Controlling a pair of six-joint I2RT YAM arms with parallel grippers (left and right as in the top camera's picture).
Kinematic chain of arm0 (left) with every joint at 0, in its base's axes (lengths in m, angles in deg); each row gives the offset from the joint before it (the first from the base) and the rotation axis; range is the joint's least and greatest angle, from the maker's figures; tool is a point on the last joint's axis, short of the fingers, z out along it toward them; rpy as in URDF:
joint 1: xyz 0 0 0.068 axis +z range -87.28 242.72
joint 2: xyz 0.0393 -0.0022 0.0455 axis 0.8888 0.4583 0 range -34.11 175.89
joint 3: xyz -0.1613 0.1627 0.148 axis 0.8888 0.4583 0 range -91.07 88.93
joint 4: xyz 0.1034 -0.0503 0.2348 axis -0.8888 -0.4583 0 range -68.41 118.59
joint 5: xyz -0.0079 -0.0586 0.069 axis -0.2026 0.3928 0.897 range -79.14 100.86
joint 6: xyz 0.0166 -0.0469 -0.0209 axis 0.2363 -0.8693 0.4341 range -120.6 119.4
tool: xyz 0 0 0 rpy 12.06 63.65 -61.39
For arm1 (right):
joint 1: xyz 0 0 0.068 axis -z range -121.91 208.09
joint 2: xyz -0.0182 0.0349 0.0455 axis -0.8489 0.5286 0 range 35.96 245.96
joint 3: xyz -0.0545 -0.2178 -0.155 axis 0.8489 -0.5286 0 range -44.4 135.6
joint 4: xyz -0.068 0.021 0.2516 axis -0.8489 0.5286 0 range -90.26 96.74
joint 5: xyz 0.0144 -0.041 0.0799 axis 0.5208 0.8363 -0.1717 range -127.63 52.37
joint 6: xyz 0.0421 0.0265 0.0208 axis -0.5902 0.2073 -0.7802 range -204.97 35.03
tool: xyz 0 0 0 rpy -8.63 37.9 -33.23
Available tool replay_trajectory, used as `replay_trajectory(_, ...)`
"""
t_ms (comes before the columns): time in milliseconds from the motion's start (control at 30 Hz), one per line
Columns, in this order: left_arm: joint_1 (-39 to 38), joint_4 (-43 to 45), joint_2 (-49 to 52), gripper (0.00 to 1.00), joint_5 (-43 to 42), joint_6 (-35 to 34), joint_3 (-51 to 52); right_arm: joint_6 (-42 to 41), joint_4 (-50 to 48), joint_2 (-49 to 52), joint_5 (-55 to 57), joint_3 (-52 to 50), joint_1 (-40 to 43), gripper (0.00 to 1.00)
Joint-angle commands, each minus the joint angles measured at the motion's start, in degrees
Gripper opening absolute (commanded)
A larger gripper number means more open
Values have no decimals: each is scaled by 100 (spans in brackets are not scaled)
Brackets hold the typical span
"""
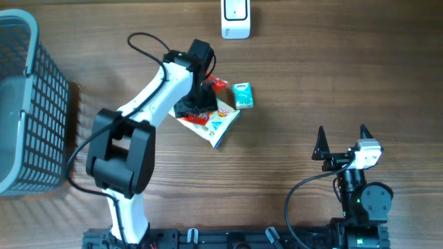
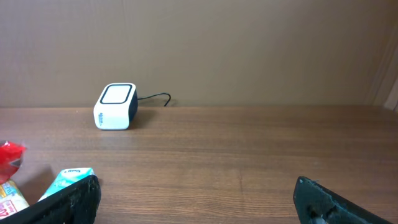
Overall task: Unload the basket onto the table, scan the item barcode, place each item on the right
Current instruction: 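Carry the red snack bag out and set it beside the wipes pack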
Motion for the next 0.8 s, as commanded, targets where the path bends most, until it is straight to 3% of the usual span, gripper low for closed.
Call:
replay_trajectory(0, 13, 22, -188, 83, -774, -50, -208, -48, -9, -46, 55, -4, 28, 100)
replay_trajectory(100, 28, 103, -503, 81, -1794, 162, -522, -50, -9, -46, 55, -7, 28, 100)
replay_trajectory(233, 17, 621, -859, 81, -3965, 907, -621, -50, -9, -46, 55, -4, 28, 100)
replay_trajectory(300, 20, 691, -981, 83, -4419, 1095, -621, -48, -9, -46, 55, -4, 28, 100)
replay_trajectory(400, 122, 549, -1119, 100, -4350, 1093, -621, -50, -9, -46, 55, -7, 28, 100)
replay_trajectory(600, 852, 131, -1646, 100, -4199, 1051, -621, -48, -9, -46, 55, -4, 28, 100)
replay_trajectory(767, 1532, -525, -2616, 100, -2616, 1049, -621, -50, -9, -46, 55, -4, 28, 100)
